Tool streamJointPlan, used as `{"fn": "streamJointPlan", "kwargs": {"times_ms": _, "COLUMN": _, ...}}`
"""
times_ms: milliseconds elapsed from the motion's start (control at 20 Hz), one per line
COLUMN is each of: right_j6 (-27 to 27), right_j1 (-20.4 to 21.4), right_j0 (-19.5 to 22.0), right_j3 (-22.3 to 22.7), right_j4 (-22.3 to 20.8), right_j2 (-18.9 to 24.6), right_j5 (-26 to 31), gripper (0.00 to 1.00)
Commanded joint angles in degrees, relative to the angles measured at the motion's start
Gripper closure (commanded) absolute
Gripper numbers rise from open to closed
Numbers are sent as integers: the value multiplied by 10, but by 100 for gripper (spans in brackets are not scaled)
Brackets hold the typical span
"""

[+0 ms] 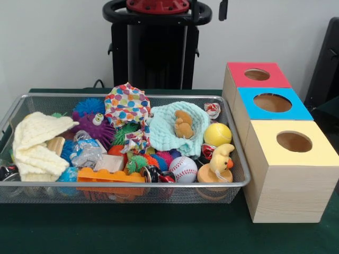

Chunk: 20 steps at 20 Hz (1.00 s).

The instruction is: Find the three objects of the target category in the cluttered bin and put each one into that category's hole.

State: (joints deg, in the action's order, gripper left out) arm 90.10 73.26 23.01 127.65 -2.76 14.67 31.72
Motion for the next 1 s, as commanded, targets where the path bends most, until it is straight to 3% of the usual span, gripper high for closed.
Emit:
{"fn": "streamJointPlan", "kwargs": {"times_ms": 50, "right_j6": -169, "right_j1": -19, "right_j0": 64, "right_j3": 25, "right_j4": -66, "right_j2": 113, "right_j5": -14, "gripper": 0}}
{"fn": "streamJointPlan", "kwargs": {"times_ms": 250, "right_j6": -184, "right_j1": -40, "right_j0": 106, "right_j3": 5, "right_j4": -90, "right_j2": 147, "right_j5": 0, "gripper": 0}}
{"fn": "streamJointPlan", "kwargs": {"times_ms": 650, "right_j6": -227, "right_j1": -102, "right_j0": 189, "right_j3": -80, "right_j4": -153, "right_j2": 212, "right_j5": 65, "gripper": 0}}
{"fn": "streamJointPlan", "kwargs": {"times_ms": 1000, "right_j6": -260, "right_j1": -125, "right_j0": 246, "right_j3": -116, "right_j4": -187, "right_j2": 272, "right_j5": 111, "gripper": 0}}
